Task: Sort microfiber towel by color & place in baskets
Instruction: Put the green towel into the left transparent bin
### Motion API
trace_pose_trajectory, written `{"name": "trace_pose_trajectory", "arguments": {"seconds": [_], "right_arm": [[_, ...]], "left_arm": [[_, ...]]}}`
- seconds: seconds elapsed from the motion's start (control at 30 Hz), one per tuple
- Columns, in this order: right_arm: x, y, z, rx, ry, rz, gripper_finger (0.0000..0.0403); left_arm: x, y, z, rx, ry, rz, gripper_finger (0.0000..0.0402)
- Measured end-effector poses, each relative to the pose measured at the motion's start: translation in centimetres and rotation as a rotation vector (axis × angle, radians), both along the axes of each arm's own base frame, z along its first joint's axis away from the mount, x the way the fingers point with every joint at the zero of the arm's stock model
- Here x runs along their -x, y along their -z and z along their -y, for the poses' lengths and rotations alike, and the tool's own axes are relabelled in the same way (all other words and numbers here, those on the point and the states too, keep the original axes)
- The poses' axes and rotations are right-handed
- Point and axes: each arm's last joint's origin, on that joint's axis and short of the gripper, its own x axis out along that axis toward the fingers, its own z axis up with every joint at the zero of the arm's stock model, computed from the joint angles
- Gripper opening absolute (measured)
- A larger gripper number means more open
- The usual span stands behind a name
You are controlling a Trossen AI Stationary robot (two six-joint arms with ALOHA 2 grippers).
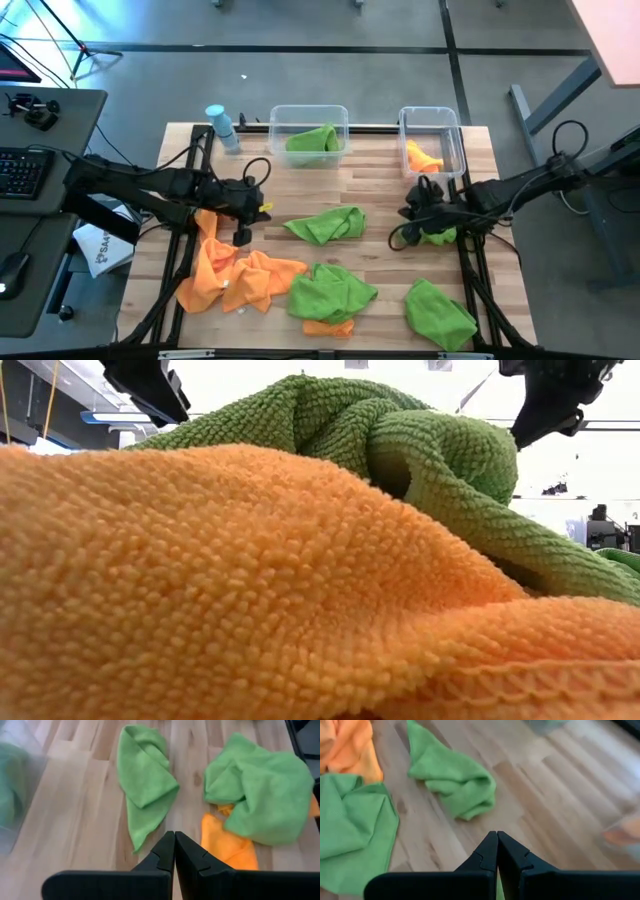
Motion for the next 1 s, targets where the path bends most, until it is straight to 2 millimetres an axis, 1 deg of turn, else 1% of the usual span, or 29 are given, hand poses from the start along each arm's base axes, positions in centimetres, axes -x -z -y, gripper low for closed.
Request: {"name": "trace_pose_trajectory", "arguments": {"seconds": [0.27,0.33,0.43,0.57,0.7,0.87,1.0], "right_arm": [[-0.9,1.0,-0.5,-0.041,0.003,-0.061,0.0000],[-0.7,1.2,-0.5,-0.064,-0.004,-0.090,0.0001],[-0.1,1.5,-0.4,-0.090,-0.026,-0.182,0.0008],[1.1,2.0,-0.1,-0.097,-0.016,-0.333,0.0035],[1.8,2.5,0.0,-0.076,-0.020,-0.454,0.0080],[1.0,3.2,-0.3,-0.038,-0.108,-0.517,0.0129],[0.1,4.0,-0.8,-0.039,-0.179,-0.550,0.0143]], "left_arm": [[0.0,0.0,0.0,-0.017,0.023,0.003,0.0000],[0.0,0.0,0.0,-0.017,0.023,0.003,0.0000],[0.0,0.0,0.0,-0.017,0.022,0.003,0.0000],[0.0,0.0,0.0,-0.018,0.021,0.002,0.0000],[0.0,0.0,0.0,-0.018,0.021,0.002,0.0000],[0.0,0.0,0.0,-0.018,0.020,0.002,0.0000],[0.0,0.0,0.0,-0.019,0.019,0.003,0.0000]]}}
